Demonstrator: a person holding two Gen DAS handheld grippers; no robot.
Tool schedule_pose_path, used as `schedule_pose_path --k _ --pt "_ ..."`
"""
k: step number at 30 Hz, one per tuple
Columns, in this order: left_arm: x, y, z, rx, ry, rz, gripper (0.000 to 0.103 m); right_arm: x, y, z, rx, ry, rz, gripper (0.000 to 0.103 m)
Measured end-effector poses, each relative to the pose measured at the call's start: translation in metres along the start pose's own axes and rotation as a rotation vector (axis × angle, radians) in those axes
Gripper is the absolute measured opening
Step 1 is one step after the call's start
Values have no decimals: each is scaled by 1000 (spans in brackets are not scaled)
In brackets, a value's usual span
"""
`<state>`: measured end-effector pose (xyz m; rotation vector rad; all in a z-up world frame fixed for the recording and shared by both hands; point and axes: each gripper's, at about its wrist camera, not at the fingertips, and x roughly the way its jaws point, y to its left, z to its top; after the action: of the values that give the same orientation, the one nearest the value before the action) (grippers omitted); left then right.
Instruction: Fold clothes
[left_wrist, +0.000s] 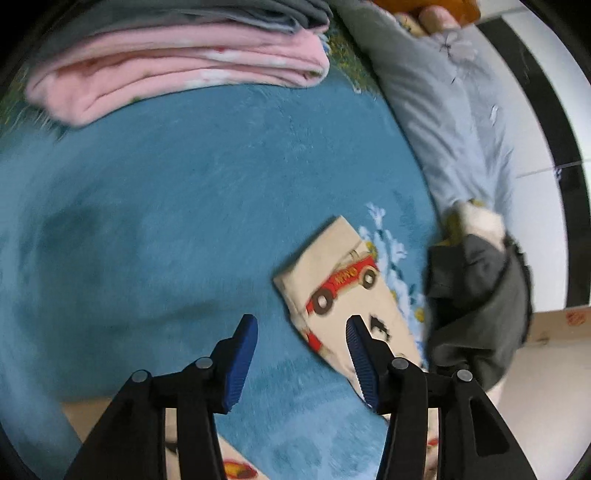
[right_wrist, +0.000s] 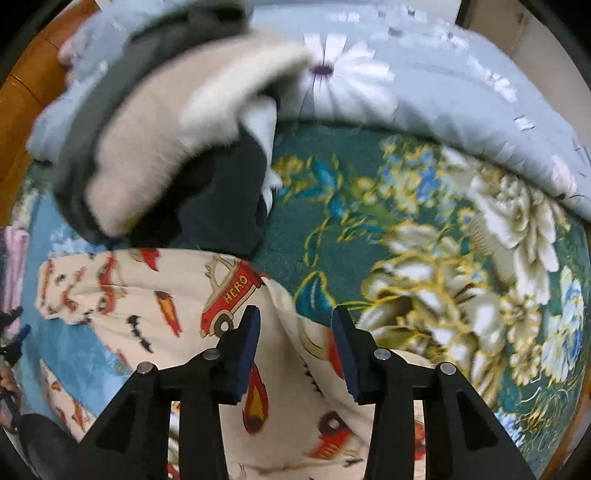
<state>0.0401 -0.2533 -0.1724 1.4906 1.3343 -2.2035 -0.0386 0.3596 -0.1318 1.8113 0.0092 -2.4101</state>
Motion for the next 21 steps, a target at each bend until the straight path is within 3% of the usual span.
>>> schedule_pose_path --k 2,6,10,13,16,21 --pt "-8 2 -14 -6 -8 -27 56 -23 -19 -8 45 -53 18 50" --pt "-18 2 -29 -18 1 -71 56 -41 -72 -45 154 -42 -7 51" --pt "-23 -3 -32 -4 -12 -73 56 -28 -117 -102 232 37 -56 51" --pt "-24 0 -34 -25 -10 -81 56 -13 -153 -122 407 32 1 51" --pt "-28 4 -38 -52 -24 -89 56 1 -161 -114 499 -2 79 51" --pt "-35 12 -44 -97 -48 -101 57 32 -147 -78 433 22 63 51"
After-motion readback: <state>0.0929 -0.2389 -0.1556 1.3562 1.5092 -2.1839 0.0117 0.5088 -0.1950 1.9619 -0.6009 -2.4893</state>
